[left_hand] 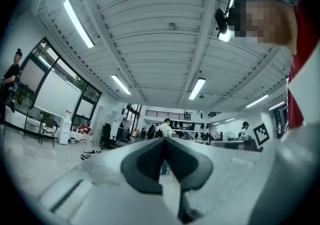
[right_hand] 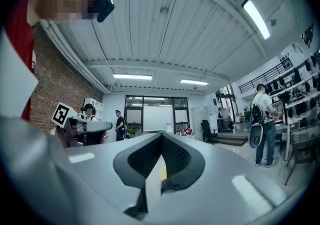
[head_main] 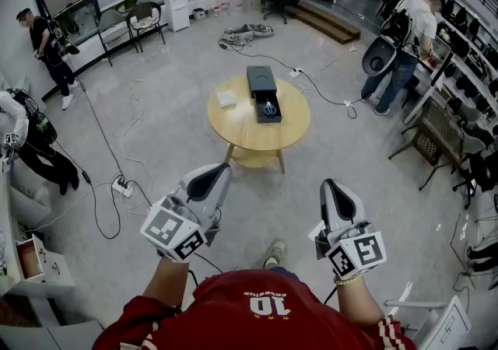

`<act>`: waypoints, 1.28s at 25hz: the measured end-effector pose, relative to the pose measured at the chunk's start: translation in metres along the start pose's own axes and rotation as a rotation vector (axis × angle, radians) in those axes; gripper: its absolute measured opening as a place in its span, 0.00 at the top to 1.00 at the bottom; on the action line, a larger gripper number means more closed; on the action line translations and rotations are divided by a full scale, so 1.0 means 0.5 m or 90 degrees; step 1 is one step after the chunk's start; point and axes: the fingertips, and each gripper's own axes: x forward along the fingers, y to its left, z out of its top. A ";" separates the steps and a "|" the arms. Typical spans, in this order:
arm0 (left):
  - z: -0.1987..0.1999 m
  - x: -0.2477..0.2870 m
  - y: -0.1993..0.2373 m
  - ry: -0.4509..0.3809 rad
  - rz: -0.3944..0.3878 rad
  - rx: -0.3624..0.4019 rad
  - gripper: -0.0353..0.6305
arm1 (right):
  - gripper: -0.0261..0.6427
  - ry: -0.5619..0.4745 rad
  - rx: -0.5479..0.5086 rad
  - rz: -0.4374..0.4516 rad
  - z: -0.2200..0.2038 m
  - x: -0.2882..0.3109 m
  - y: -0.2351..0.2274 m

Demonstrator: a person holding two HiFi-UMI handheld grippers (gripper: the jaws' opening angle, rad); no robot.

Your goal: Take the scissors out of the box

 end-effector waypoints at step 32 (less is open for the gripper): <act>0.004 -0.039 0.029 0.001 0.029 0.008 0.94 | 0.97 -0.001 0.012 0.026 -0.001 0.035 0.039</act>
